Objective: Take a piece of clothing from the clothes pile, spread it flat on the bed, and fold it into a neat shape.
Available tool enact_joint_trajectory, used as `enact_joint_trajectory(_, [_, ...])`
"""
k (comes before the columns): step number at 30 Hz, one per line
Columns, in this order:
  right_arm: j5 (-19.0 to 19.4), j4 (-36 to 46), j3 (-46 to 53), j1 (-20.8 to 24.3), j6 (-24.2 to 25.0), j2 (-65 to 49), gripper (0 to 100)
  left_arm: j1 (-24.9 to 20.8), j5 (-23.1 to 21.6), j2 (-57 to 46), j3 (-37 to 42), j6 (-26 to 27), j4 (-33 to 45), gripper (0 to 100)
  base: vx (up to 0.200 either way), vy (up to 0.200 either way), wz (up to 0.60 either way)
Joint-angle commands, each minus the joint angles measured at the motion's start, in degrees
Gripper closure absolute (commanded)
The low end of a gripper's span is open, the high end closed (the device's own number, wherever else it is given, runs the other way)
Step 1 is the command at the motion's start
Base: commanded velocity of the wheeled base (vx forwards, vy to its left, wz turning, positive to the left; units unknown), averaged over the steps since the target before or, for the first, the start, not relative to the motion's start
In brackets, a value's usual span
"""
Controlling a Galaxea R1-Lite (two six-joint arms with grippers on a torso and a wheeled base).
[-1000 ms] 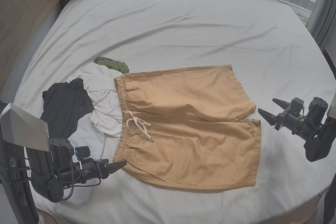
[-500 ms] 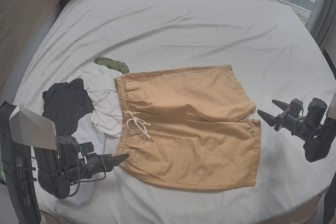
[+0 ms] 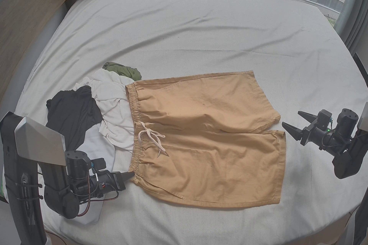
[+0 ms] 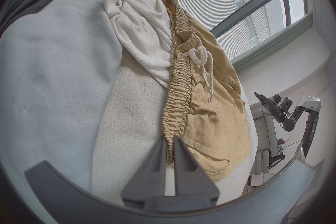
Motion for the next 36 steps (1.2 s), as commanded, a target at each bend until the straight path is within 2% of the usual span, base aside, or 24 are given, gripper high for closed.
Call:
enact_joint_trajectory(1, [0.4, 0.1, 4.6, 1.6, 0.1, 0.0, 0, -0.1, -0.1, 0.0, -0.2, 0.1, -0.1, 100, 0.0, 0.0, 0.0])
enact_joint_trajectory(10, [0.4, 0.1, 13.8, 5.0, 0.3, 4.5, 0, -0.1, -0.1, -0.4, -0.9, 0.3, -0.1, 100, 0.0, 0.0, 0.0])
enact_joint_trajectory(14, [0.4, 0.1, 14.6, 4.6, 0.3, 7.2, 0, -0.2, -0.1, -0.3, -0.9, 0.4, -0.2, 100, 0.0, 0.0, 0.0])
enact_joint_trajectory(26, [0.4, 0.4, 22.7, 4.5, 0.2, 4.9, 0, -0.5, -0.1, -0.5, -0.9, 0.7, -0.2, 100, 0.0, 0.0, 0.0])
enact_joint_trajectory(29, [0.4, 0.4, 25.0, 4.6, -0.4, 5.2, 0, -0.5, -0.1, -0.4, -1.0, 0.8, -0.2, 100, 0.0, 0.0, 0.0])
enact_joint_trajectory(36, [0.4, 7.1, 25.0, 4.3, -4.7, 7.3, 0, -0.5, -0.1, -0.3, -1.1, 0.8, -0.2, 100, 0.0, 0.0, 0.0])
